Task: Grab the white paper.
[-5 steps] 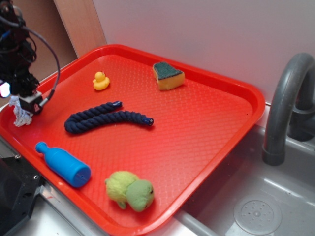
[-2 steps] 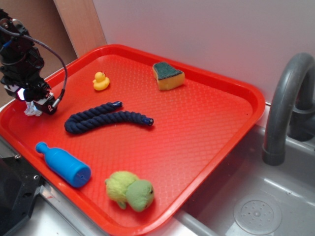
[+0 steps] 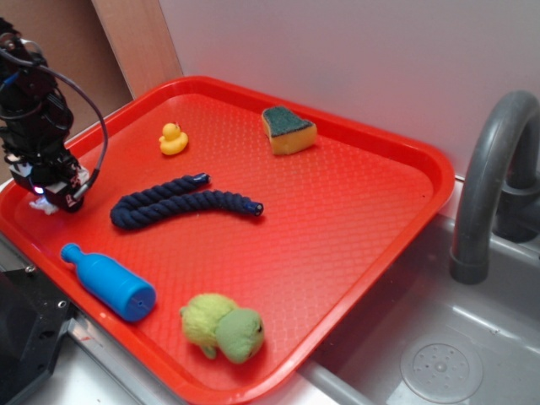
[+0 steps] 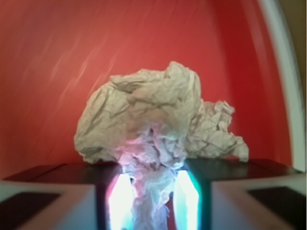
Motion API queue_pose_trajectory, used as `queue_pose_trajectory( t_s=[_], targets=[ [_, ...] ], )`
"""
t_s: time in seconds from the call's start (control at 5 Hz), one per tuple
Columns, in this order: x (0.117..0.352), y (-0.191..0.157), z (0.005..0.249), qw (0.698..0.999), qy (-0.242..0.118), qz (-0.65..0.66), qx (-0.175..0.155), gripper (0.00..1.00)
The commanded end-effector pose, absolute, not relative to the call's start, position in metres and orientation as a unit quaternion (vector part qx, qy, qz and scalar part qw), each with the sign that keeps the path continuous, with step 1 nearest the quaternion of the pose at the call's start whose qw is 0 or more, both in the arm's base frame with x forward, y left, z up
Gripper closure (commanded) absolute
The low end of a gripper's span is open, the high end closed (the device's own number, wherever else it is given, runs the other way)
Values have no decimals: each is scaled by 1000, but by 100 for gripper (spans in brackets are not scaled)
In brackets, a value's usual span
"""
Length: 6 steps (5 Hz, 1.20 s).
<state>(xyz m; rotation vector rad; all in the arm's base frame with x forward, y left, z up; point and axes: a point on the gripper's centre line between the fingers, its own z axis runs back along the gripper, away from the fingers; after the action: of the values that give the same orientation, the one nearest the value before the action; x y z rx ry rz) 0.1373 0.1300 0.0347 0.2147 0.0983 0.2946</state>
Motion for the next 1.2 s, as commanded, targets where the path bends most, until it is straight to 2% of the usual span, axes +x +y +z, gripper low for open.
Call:
queue_pose_trajectory(
  t_s=[0.0, 0.2, 0.4, 0.6, 1.0],
  targets=[
    [169, 67, 107, 988, 44, 77, 123, 100],
    [178, 41, 126, 992, 45, 46, 107, 100],
    [183, 26, 146, 995, 25, 30, 91, 100],
    [187, 14, 180, 998, -9, 24, 64, 100],
    [181, 10, 220, 996, -67, 31, 47, 100]
  ],
)
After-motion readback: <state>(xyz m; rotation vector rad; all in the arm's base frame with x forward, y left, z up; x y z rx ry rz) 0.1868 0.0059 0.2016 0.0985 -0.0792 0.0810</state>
